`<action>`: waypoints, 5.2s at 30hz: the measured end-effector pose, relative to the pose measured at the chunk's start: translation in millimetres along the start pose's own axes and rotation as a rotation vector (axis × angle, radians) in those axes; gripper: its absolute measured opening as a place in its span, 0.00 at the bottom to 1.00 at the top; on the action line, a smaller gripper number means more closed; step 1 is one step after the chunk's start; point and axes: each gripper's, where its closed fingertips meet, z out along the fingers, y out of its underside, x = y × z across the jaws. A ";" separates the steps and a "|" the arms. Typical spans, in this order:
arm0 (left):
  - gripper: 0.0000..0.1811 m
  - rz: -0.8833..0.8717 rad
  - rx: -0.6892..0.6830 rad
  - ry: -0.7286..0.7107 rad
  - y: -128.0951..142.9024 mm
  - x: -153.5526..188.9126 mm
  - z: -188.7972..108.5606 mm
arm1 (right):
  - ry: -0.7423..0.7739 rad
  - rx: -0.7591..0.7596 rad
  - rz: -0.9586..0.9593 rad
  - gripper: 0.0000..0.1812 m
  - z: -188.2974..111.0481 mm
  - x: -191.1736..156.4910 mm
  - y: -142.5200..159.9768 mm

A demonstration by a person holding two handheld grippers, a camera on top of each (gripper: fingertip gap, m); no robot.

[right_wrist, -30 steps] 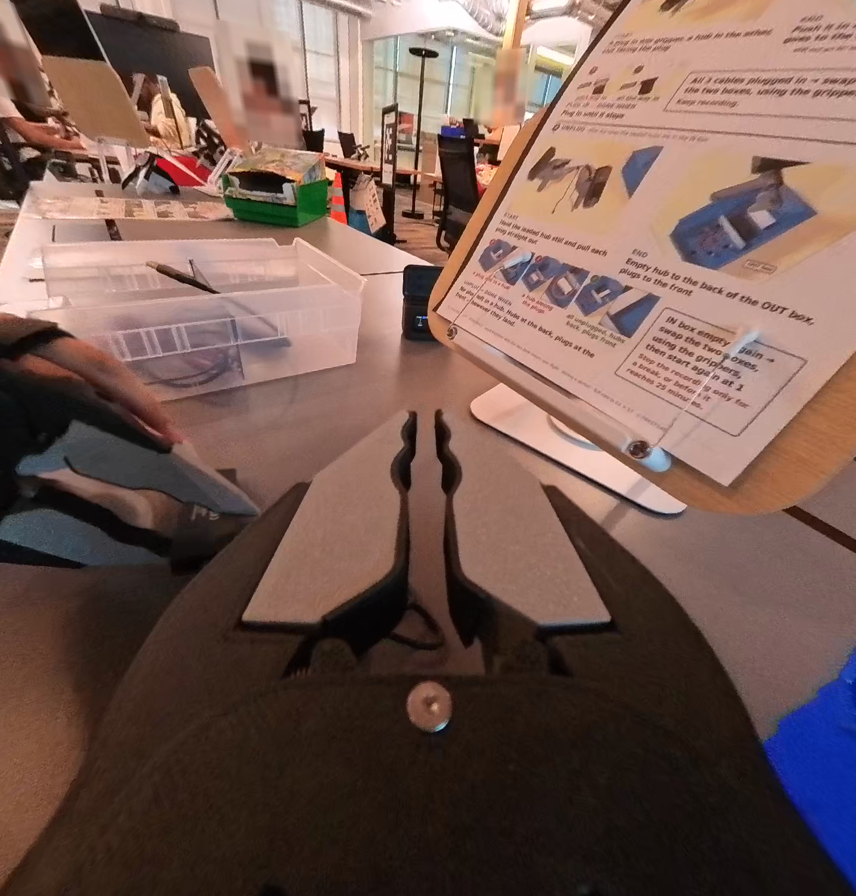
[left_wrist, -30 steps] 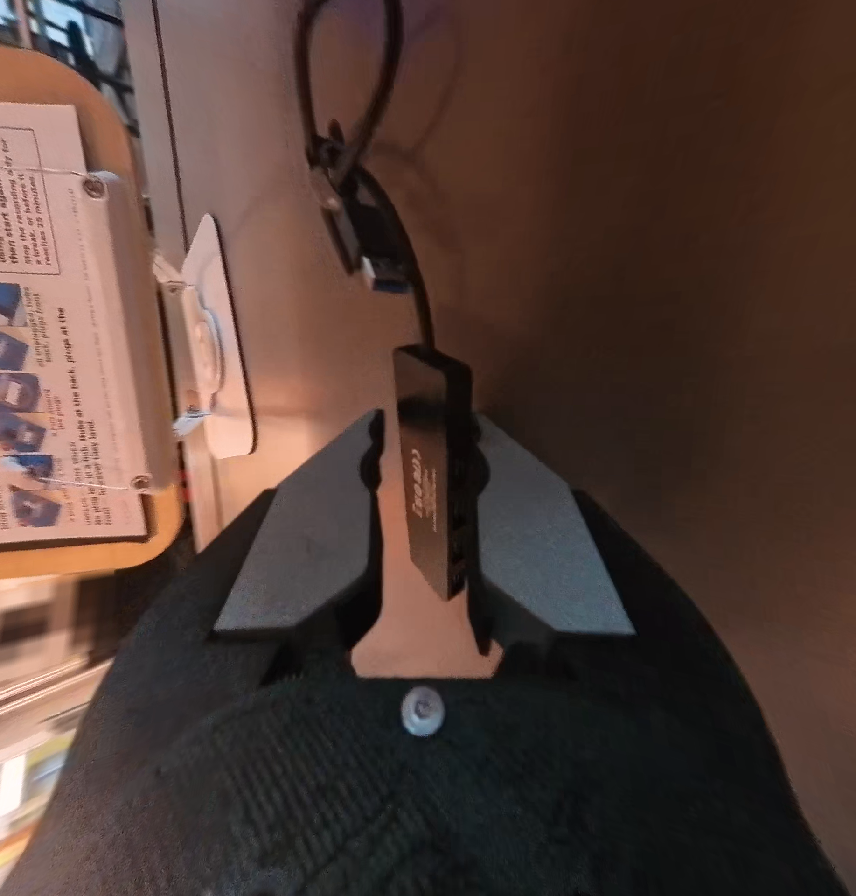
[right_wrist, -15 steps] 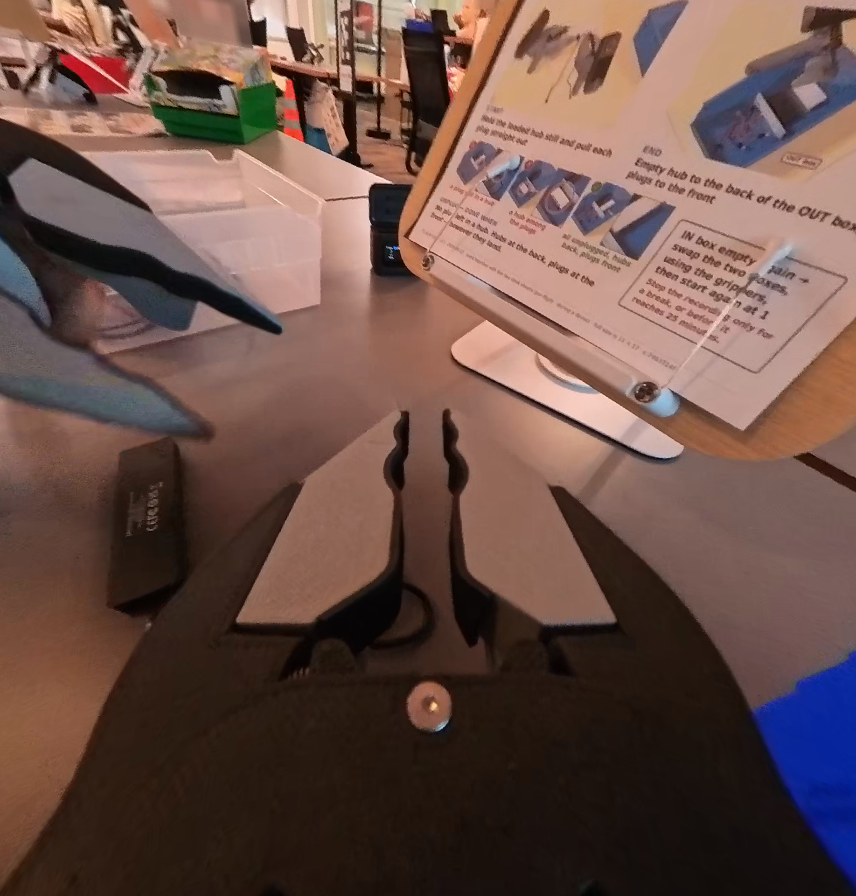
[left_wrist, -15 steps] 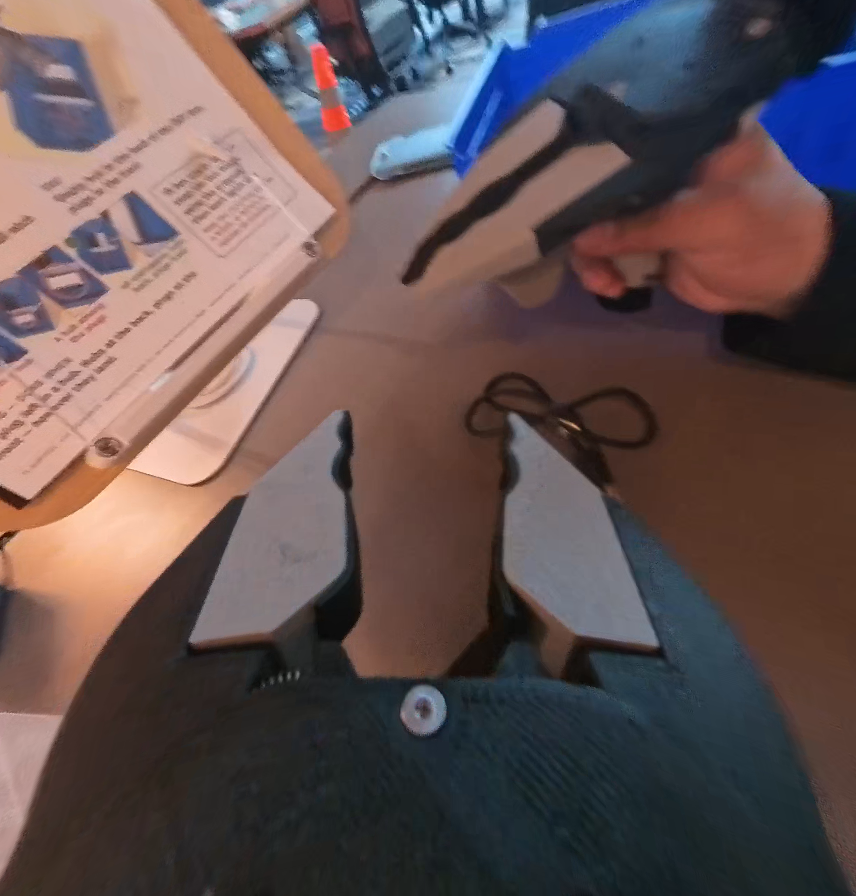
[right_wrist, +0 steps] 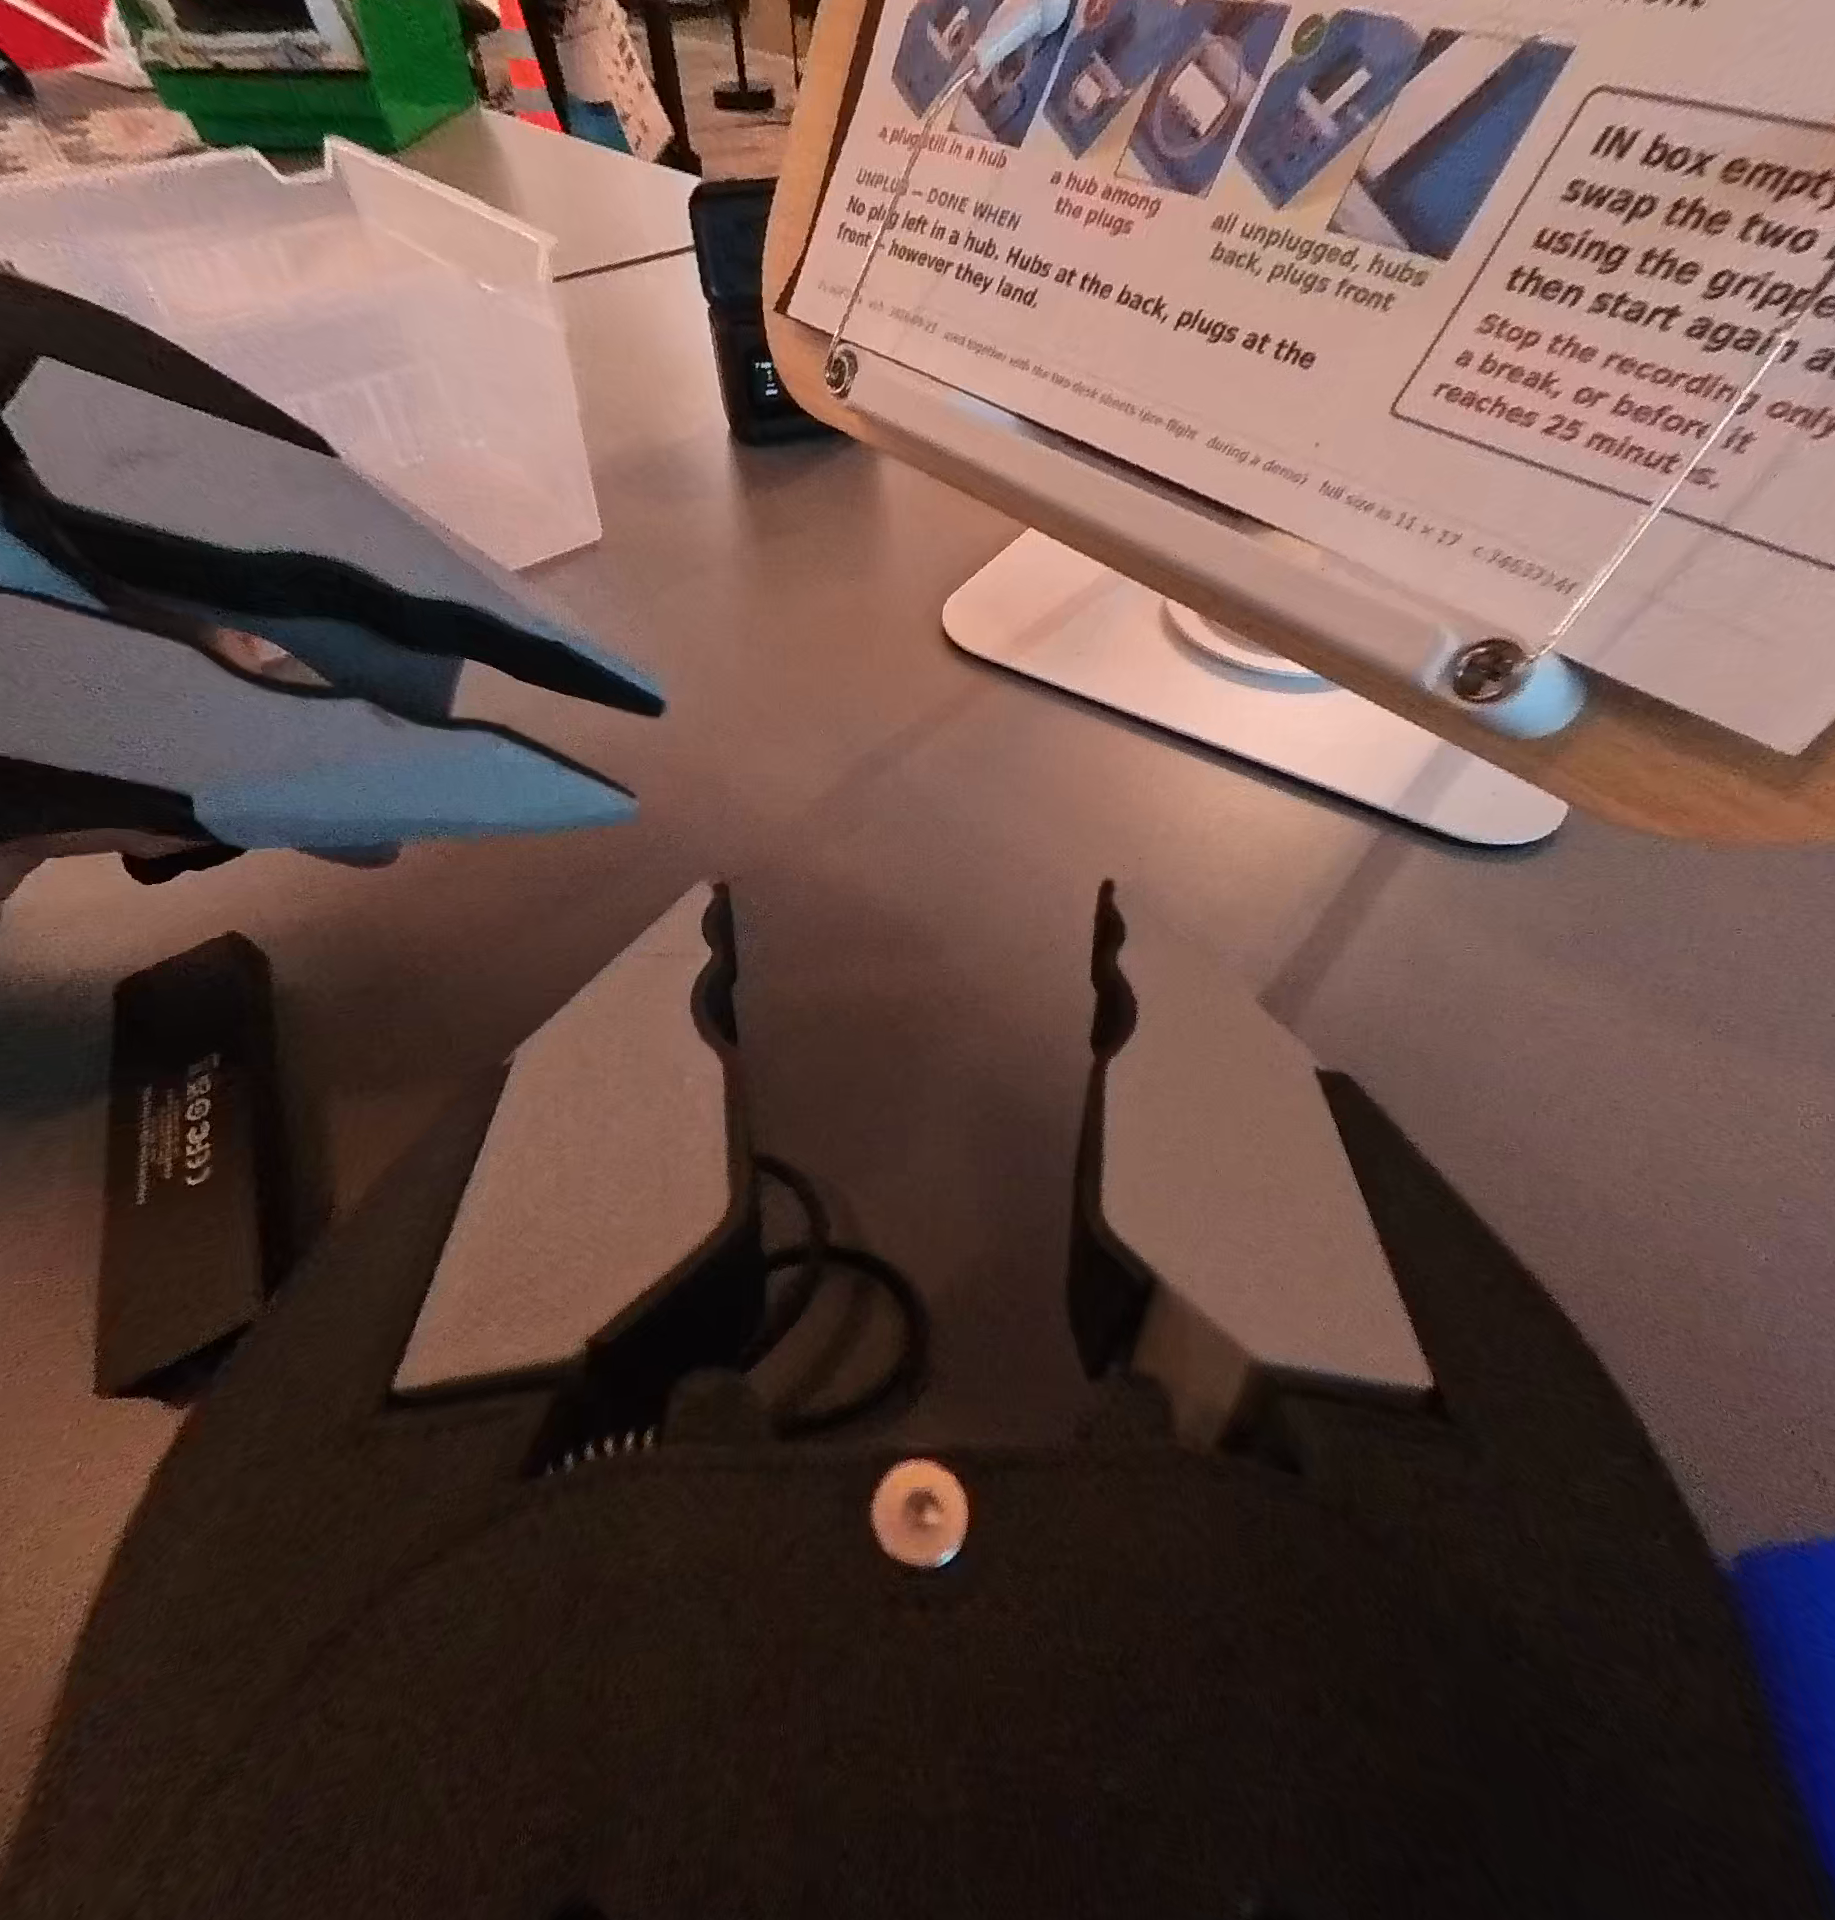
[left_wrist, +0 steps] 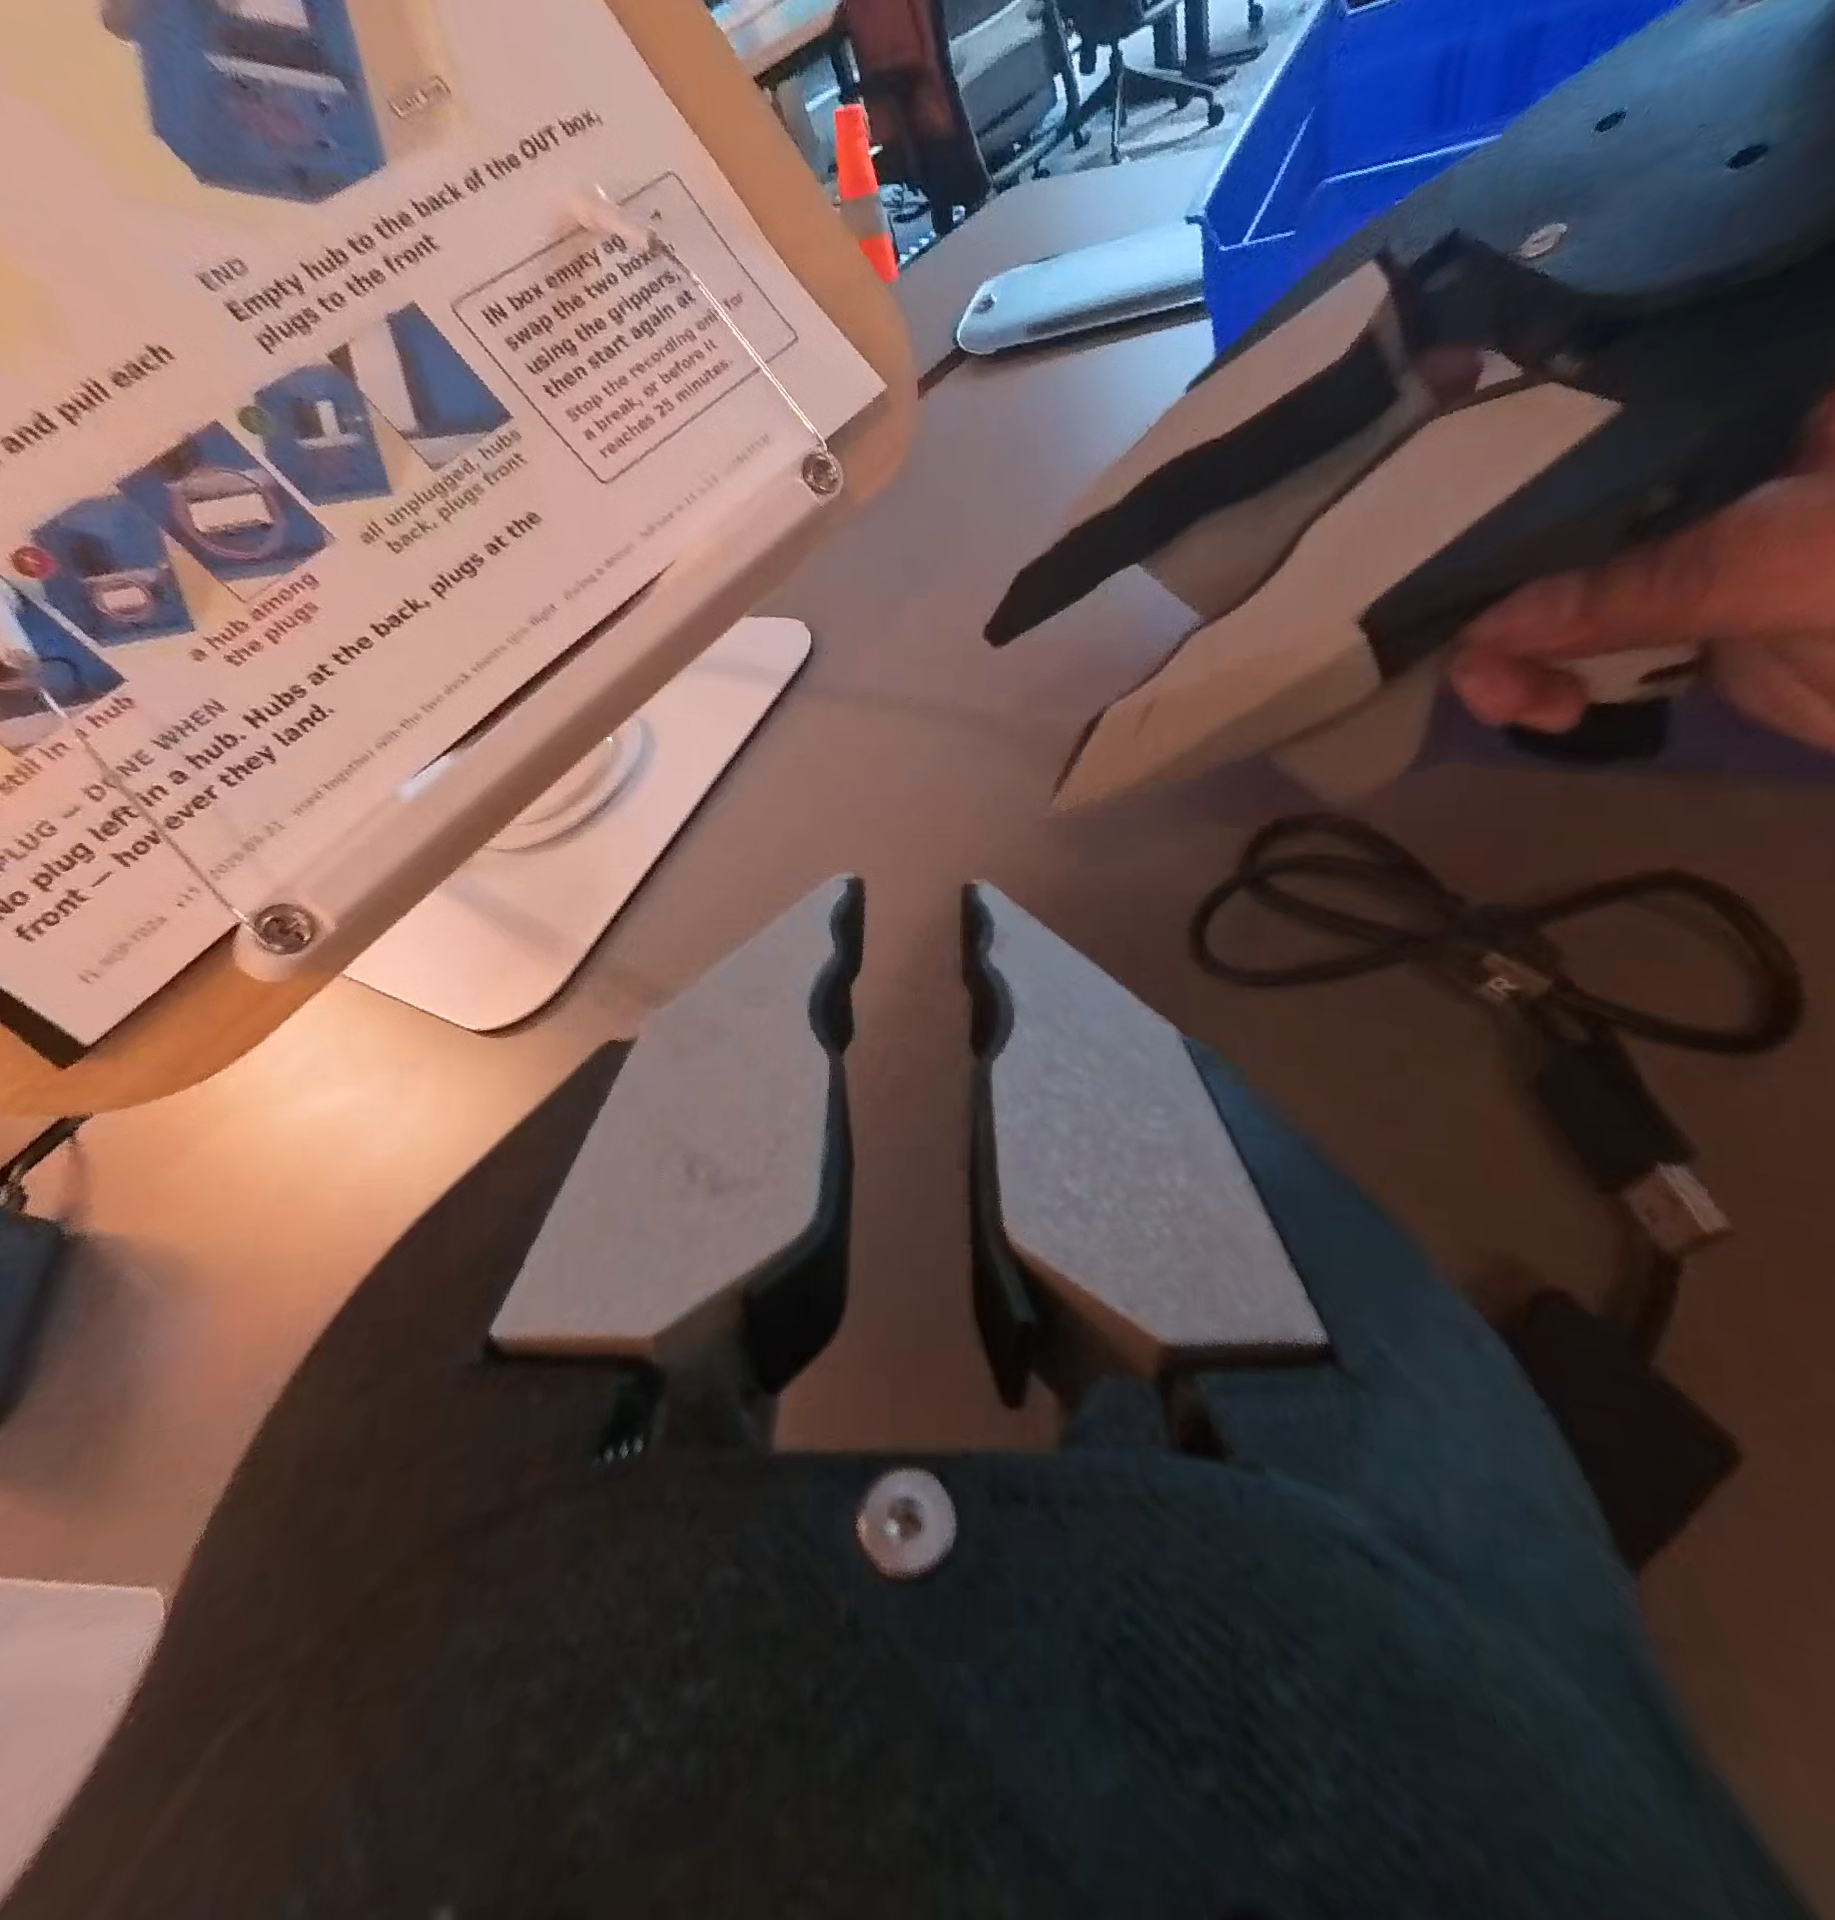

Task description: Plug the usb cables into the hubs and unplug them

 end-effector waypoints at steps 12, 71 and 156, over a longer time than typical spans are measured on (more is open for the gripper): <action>0.06 0.000 -0.020 -0.006 5.6 -2.7 1.2 | 0.083 -0.052 -0.010 0.33 2.6 13.3 12.8; 0.11 -0.036 -0.815 -0.745 116.6 -253.1 -320.8 | 0.051 -0.044 -0.059 0.20 -0.9 2.9 4.5; 0.19 -0.594 -0.493 0.821 41.2 74.2 -111.5 | -0.504 -0.115 -0.662 0.11 -49.6 -150.5 24.7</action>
